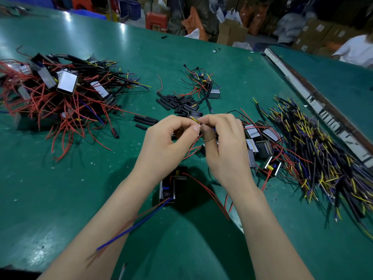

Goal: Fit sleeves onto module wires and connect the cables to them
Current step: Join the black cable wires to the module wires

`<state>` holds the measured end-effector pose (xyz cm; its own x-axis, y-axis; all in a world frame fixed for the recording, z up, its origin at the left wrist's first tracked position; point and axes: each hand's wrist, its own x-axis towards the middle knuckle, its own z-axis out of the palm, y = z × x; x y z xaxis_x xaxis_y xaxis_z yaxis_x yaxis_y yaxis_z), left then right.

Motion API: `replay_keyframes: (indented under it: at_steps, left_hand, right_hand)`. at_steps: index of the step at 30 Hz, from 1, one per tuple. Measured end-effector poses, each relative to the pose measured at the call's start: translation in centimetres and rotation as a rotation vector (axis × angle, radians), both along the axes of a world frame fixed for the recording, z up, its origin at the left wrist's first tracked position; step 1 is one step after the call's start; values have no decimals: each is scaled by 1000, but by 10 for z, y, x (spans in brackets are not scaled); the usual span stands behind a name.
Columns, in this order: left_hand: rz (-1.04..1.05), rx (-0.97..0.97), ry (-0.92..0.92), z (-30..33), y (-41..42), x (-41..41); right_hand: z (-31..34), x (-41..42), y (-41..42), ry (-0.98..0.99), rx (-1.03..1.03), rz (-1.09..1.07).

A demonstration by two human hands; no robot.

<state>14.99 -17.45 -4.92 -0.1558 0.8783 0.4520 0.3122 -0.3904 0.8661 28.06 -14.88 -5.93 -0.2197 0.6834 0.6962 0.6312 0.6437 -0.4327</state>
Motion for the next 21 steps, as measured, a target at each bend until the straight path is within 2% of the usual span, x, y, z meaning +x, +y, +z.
replay_keyframes:
  at_steps: [6,13,21]
  left_hand:
    - [-2,-43,-27,1,0,-1]
    - [-69,-135,-157,2,2,-2]
    - [21,-123,32,3,1,-5]
  right_hand:
    - [1,1,-1,10,28,-5]
    - [1,1,0,17,71,-19]
    - [2,3,0,-30,89,-44]
